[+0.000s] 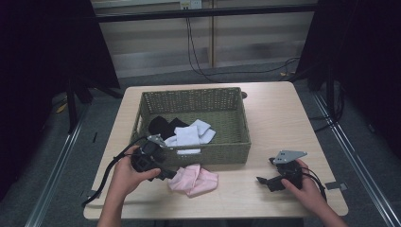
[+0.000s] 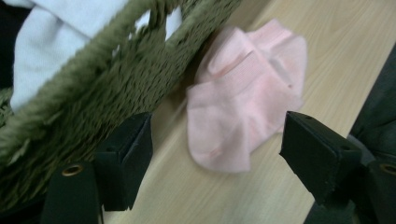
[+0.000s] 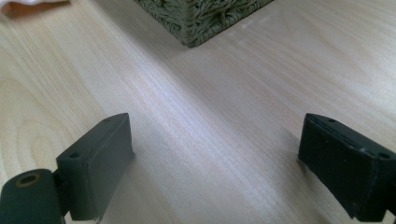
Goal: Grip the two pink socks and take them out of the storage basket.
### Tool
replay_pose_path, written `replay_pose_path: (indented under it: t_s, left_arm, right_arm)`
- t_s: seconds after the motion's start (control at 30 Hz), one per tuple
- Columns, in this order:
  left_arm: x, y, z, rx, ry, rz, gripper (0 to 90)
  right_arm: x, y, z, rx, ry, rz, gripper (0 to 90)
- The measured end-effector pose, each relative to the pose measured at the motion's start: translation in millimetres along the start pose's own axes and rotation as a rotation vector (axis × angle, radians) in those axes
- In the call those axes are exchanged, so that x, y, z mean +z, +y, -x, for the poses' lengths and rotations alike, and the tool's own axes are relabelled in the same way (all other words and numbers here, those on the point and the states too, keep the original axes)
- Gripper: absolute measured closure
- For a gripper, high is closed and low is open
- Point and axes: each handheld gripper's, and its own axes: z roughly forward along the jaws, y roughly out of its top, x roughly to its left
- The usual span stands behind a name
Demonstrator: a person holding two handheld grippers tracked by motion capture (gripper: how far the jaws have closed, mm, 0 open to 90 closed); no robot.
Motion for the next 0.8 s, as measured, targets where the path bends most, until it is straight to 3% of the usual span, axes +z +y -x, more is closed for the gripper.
replay_pose_path:
  t_s: [0.53,0.8]
  left_arm:
    - [25.3,-30.0,-5.2,-0.001,0.039,0.000,23.9]
    - [30.7,-28.8,2.0,0.022,0.033,0.042,25.0]
  right_arm:
    - [0.0,0.0,0.0,0.000,0.000,0.000,9.3]
    - [0.0,0.0,0.0,0.000,0.000,0.000,9.3]
